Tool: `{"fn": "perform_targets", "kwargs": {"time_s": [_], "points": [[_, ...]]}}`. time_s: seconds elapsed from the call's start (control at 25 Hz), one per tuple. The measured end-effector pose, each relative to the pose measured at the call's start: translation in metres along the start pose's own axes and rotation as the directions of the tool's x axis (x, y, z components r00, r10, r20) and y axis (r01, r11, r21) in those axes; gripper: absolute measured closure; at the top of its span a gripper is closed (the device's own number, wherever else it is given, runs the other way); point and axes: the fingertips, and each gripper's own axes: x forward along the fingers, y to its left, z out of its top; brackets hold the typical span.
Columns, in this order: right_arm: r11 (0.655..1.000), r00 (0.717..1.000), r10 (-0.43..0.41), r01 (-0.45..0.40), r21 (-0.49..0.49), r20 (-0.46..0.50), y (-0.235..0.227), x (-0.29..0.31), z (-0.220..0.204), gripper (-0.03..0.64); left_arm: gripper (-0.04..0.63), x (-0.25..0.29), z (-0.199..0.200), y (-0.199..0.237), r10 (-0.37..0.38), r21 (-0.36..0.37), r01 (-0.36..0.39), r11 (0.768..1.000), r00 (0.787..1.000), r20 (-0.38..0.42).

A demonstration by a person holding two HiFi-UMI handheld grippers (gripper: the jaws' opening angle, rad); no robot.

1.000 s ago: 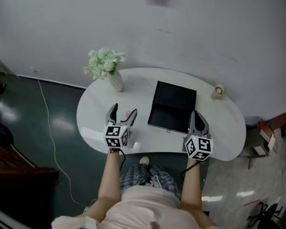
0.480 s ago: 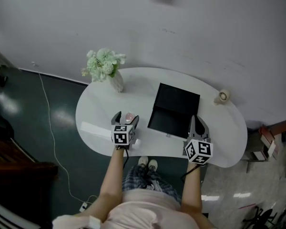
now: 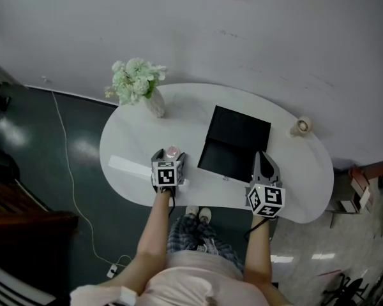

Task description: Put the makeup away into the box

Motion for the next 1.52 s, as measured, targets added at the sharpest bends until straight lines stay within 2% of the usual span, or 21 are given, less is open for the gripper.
{"fn": "perform_targets", "kwargs": {"time_s": [0.28, 0.64, 0.8, 0.92, 1.0, 1.04, 1.28, 1.52], "points": [[1.000, 1.000, -0.002, 0.002, -0.013, -0.014, 0.000, 0.003, -0.004, 0.601, 0.218, 0.003, -0.005, 0.000, 0.044, 0.061, -0.042, 0.997, 0.998, -0.036], [1.000, 1.000, -0.010, 0.010, -0.004, -0.018, -0.007, 0.002, -0.004, 0.601, 0.222, 0.003, -0.005, -0.001, 0.067, 0.062, -0.064, 0.996, 0.996, -0.053], [1.000, 1.000, -0.005, 0.005, -0.005, -0.018, -0.007, 0.002, -0.004, 0.601, 0.288, 0.002, -0.006, -0.007, 0.069, 0.062, -0.066, 0.996, 0.997, -0.041], [1.000, 1.000, -0.004, 0.004, -0.008, -0.013, -0.008, 0.000, -0.003, 0.601, 0.301, 0.002, -0.005, -0.007, 0.077, 0.045, -0.075, 0.996, 0.996, -0.041], [1.000, 1.000, -0.006, 0.006, -0.009, -0.011, -0.010, -0.002, -0.002, 0.601, 0.347, 0.000, -0.004, -0.005, 0.080, 0.044, -0.078, 0.996, 0.996, -0.042], [1.000, 1.000, -0.007, 0.007, -0.008, -0.011, -0.011, -0.003, -0.002, 0.601, 0.348, 0.000, -0.004, -0.004, 0.081, 0.050, -0.079, 0.996, 0.996, -0.040], [1.000, 1.000, -0.014, 0.014, -0.002, -0.009, -0.016, -0.006, -0.002, 0.601, 0.351, -0.007, 0.001, -0.002, 0.084, 0.064, -0.083, 0.995, 0.996, -0.006], [1.000, 1.000, -0.016, 0.016, 0.004, 0.001, -0.017, -0.008, -0.001, 0.601, 0.351, -0.027, 0.034, -0.016, 0.038, 0.078, -0.043, 0.996, 0.997, 0.069]]}}
